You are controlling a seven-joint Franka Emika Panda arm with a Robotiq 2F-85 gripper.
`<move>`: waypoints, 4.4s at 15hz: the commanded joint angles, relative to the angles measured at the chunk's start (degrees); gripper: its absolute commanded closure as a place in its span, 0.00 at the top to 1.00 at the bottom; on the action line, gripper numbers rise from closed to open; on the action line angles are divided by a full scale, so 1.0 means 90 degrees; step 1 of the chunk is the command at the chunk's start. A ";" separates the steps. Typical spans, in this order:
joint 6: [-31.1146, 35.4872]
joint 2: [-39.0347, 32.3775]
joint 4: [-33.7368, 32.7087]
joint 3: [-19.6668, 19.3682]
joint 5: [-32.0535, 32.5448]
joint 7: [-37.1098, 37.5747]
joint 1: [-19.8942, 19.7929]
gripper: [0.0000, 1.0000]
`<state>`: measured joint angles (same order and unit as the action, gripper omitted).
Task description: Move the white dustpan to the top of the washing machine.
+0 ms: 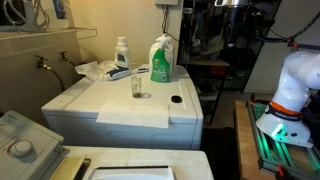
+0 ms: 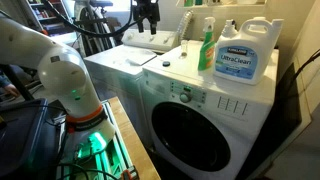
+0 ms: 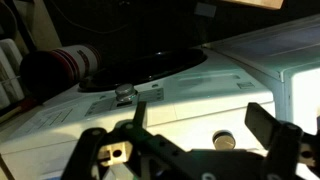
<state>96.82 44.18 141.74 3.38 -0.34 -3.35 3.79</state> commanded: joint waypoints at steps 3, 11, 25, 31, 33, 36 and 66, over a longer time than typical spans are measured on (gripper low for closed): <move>-0.0016 -0.0008 -0.0018 -0.0024 0.0018 0.0021 0.0035 1.00; 0.0688 -0.0648 -0.0935 0.0753 -0.0518 -0.0297 0.1005 1.00; 0.2959 -0.2408 -0.1676 0.2125 -0.0625 -0.0238 0.2179 1.00; 0.5189 -0.3772 -0.1571 0.2445 -0.0841 -0.1149 0.2761 1.00; 0.5593 -0.4544 -0.1667 0.2557 -0.0666 -0.1551 0.2860 1.00; 0.5889 -0.5653 -0.1905 0.2649 -0.0511 -0.2218 0.2830 1.00; 0.6930 -0.8376 -0.3713 0.2005 0.1909 -0.1266 0.3809 0.01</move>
<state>157.16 -33.47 106.18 22.33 16.13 -16.90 37.26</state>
